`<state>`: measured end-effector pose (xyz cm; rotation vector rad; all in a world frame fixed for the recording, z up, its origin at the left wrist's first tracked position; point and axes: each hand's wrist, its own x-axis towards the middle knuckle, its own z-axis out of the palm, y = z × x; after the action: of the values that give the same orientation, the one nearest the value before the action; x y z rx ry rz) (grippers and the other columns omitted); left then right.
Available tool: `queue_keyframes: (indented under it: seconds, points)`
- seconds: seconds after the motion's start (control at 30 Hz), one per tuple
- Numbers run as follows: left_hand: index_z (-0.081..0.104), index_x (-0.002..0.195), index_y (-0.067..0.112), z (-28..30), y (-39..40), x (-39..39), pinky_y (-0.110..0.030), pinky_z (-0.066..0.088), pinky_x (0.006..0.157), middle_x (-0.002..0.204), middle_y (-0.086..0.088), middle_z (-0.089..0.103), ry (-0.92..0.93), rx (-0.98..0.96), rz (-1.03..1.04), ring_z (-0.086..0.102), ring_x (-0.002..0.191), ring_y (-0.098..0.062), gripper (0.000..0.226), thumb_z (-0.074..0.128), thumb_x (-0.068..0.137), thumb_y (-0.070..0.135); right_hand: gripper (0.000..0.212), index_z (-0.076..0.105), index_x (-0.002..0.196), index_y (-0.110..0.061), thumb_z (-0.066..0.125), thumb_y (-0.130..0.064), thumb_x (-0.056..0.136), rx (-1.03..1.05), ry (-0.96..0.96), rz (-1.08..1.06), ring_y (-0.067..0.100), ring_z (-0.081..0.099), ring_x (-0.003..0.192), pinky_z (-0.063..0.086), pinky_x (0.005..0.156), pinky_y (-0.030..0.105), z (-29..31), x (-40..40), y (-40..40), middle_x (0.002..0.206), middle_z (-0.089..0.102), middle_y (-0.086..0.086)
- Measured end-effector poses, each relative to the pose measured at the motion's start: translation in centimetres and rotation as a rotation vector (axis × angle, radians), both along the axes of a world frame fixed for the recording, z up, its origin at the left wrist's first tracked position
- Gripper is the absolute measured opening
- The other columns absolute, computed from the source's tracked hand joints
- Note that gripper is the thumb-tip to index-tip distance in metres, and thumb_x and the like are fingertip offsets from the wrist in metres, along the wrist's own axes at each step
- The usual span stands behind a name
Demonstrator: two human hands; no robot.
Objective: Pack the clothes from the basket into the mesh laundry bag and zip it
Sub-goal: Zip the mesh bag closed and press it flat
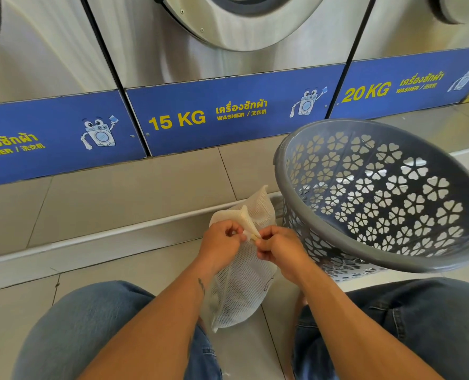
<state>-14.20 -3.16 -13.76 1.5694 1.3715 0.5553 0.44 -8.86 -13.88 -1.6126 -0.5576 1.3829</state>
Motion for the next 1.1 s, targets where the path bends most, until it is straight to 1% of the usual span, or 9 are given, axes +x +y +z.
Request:
queue_keyframes:
  seconds: [0.17, 0.3, 0.4, 0.6, 0.73, 0.83, 0.93, 1.0, 1.1]
  points:
    - [0.061, 0.063, 0.024, 0.3, 0.4, -0.2, -0.026, 0.034, 0.06, 0.059, 0.013, 0.05, -0.051, -0.105, -0.01, 0.044, 0.059, -0.009, 0.021, 0.065, 0.081, 0.012, 0.007, 0.07, 0.089, 0.003, 0.068, 0.006, 0.083, 0.029, -0.219, 0.048, 0.02, 0.061, 0.072, 0.06, 0.069, 0.033, 0.1, -0.1, 0.0, 0.077, 0.063, 0.008]
    - [0.061, 0.061, 0.024, 0.2, 0.6, -0.5, -0.033, 0.038, 0.068, 0.063, 0.009, 0.055, -0.128, -0.21, -0.01, 0.047, 0.066, -0.015, 0.025, 0.062, 0.08, 0.008, 0.008, 0.069, 0.082, -0.001, 0.068, 0.007, 0.081, 0.034, -0.275, 0.058, 0.02, 0.061, 0.067, 0.061, 0.076, 0.045, 0.2, -0.5, 0.1, 0.073, 0.062, 0.006]
    - [0.061, 0.06, 0.026, 0.2, 0.8, -0.6, -0.034, 0.04, 0.072, 0.07, 0.006, 0.058, -0.145, -0.248, -0.013, 0.051, 0.074, -0.017, 0.029, 0.061, 0.082, 0.008, 0.011, 0.069, 0.077, -0.004, 0.068, 0.006, 0.079, 0.028, -0.316, 0.046, 0.021, 0.063, 0.065, 0.061, 0.073, 0.048, 0.1, -0.6, 0.2, 0.075, 0.064, 0.006]
    - [0.061, 0.064, 0.027, -0.1, 0.8, -0.6, -0.035, 0.038, 0.073, 0.078, 0.001, 0.056, -0.183, -0.295, -0.028, 0.049, 0.078, -0.018, 0.026, 0.06, 0.083, 0.009, 0.018, 0.066, 0.068, -0.01, 0.066, 0.006, 0.075, 0.007, -0.323, -0.002, 0.02, 0.063, 0.065, 0.062, 0.063, 0.038, 0.1, -0.8, 0.3, 0.075, 0.065, 0.007]
    - [0.064, 0.064, 0.025, -0.3, 0.9, -0.6, -0.034, 0.039, 0.068, 0.072, 0.001, 0.056, -0.167, -0.223, -0.032, 0.049, 0.072, -0.017, 0.025, 0.062, 0.084, 0.009, 0.011, 0.069, 0.077, -0.004, 0.069, 0.007, 0.078, 0.041, -0.267, 0.034, 0.018, 0.062, 0.068, 0.06, 0.066, 0.034, 0.3, -0.7, 0.1, 0.074, 0.064, 0.004]
    - [0.065, 0.064, 0.024, -0.4, 0.9, -0.6, -0.033, 0.041, 0.067, 0.069, 0.003, 0.056, -0.168, -0.214, -0.035, 0.049, 0.071, -0.016, 0.026, 0.063, 0.084, 0.009, 0.004, 0.071, 0.082, 0.0, 0.07, 0.003, 0.081, 0.027, -0.311, 0.043, 0.017, 0.061, 0.067, 0.06, 0.067, 0.035, 0.4, -0.8, 0.1, 0.074, 0.064, 0.004]
    - [0.068, 0.069, 0.022, -0.3, 0.8, -0.7, -0.031, 0.041, 0.065, 0.071, 0.003, 0.058, -0.162, -0.192, -0.037, 0.05, 0.069, -0.014, 0.019, 0.065, 0.084, 0.01, 0.004, 0.071, 0.085, -0.001, 0.072, -0.002, 0.082, 0.042, -0.335, 0.052, 0.015, 0.06, 0.066, 0.059, 0.061, 0.031, 0.5, -1.0, 0.0, 0.073, 0.064, 0.004]
    - [0.069, 0.075, 0.019, -0.2, 0.7, -0.6, -0.028, 0.043, 0.066, 0.074, 0.002, 0.061, -0.146, -0.149, -0.03, 0.053, 0.069, -0.012, 0.012, 0.067, 0.084, 0.012, 0.004, 0.071, 0.085, -0.002, 0.073, -0.005, 0.082, 0.064, -0.352, 0.062, 0.013, 0.058, 0.064, 0.054, 0.057, 0.026, 0.5, -1.0, 0.0, 0.07, 0.062, 0.002]
    - [0.07, 0.079, 0.017, -0.3, 0.6, -0.6, -0.029, 0.046, 0.069, 0.077, 0.002, 0.062, -0.143, -0.133, -0.019, 0.055, 0.07, -0.012, 0.006, 0.069, 0.084, 0.016, 0.008, 0.072, 0.081, -0.003, 0.076, -0.01, 0.082, 0.1, -0.426, 0.085, 0.011, 0.053, 0.059, 0.049, 0.055, 0.028, 0.5, -1.2, -0.1, 0.065, 0.059, -0.002]
